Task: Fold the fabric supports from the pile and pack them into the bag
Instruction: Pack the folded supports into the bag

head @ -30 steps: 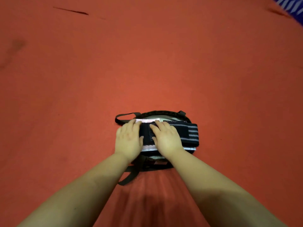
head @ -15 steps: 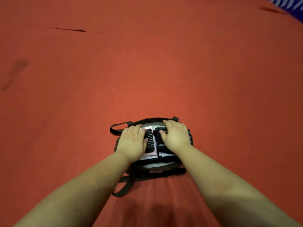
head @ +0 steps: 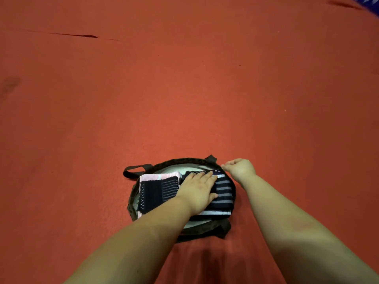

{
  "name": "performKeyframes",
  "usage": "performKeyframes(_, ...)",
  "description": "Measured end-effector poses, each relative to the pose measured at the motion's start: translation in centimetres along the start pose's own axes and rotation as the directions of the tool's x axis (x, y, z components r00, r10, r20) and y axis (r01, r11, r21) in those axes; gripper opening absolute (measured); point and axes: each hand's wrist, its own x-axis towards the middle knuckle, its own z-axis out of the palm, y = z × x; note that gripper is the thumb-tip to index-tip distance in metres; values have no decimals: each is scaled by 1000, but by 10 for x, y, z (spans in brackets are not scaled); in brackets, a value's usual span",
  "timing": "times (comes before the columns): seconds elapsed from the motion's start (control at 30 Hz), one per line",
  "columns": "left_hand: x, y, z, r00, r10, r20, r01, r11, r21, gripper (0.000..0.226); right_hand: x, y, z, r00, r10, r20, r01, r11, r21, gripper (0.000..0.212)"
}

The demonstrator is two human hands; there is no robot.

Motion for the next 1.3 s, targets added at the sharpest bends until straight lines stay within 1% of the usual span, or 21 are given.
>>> performKeyframes(0.07, 3, -2, 5, 999, -14, 36, 15, 1000, -25, 60, 11, 2, 2, 1000, 15, 17, -15, 1000, -9, 16)
performKeyframes(0.2, 5, -2, 9, 999, -27, 40, 30, 997, -65, 60, 25, 0, 10, 994, 45, 96, -36, 995, -92, 34)
performKeyframes(0.23, 5, -2, 9, 999, -30, 39, 33, 997, -68, 60, 26, -2, 12, 992, 54, 112, -39, 991, -126, 34)
performKeyframes(0.3, 4, -3, 10, 999, -34, 33, 36, 997, -72, 60, 25, -5, 13, 992, 44, 114, -8, 954, -301, 30)
performKeyframes(0.37, 3, -4, 10, 999, -35, 36, 38, 996, -81, 60, 22, -5, 11, 999, -4, 37, 19, 910, -414, 28)
performKeyframes(0.5, 0, -3, 10, 998, -47, 39, 50, 996, -67, 59, 13, -2, 4, 999, -51, -19, 35, 873, -487, 20)
performKeyframes(0.63, 1, -1, 10, 996, -52, 72, 52, 999, 5, 59, -1, -8, -12, 986, -164, -28, 122, 825, -551, 18)
performKeyframes(0.73, 4, 1, 12, 994, -72, 83, 68, 996, 56, 59, -17, -13, -22, 968, -252, -17, 190, 770, -608, 17)
performKeyframes(0.83, 4, 2, 16, 992, -103, 76, 96, 992, 82, 58, -34, -20, -27, 942, -335, -27, 242, 731, -637, 17)
performKeyframes(0.97, 6, 0, 19, 989, -139, 50, 135, 987, 92, 57, -52, -29, -33, 923, -379, -62, 257, 729, -634, 18)
performKeyframes(1.03, 6, 1, 21, 989, -144, 41, 139, 985, 101, 56, -59, -27, -36, 921, -381, -86, 251, 746, -617, 17)
performKeyframes(1.17, 1, 11, 22, 990, -139, -12, 139, 979, 152, 54, -74, -8, -29, 928, -343, -147, 220, 822, -526, 17)
performKeyframes(1.27, -15, 16, 18, 994, -50, -97, 64, 987, 149, 50, -81, 5, -22, 944, -295, -150, 185, 846, -500, 17)
performKeyframes(1.3, -24, 11, 18, 984, 5, -179, 14, 994, 108, 47, -83, 9, -20, 950, -276, -148, 168, 848, -503, 17)
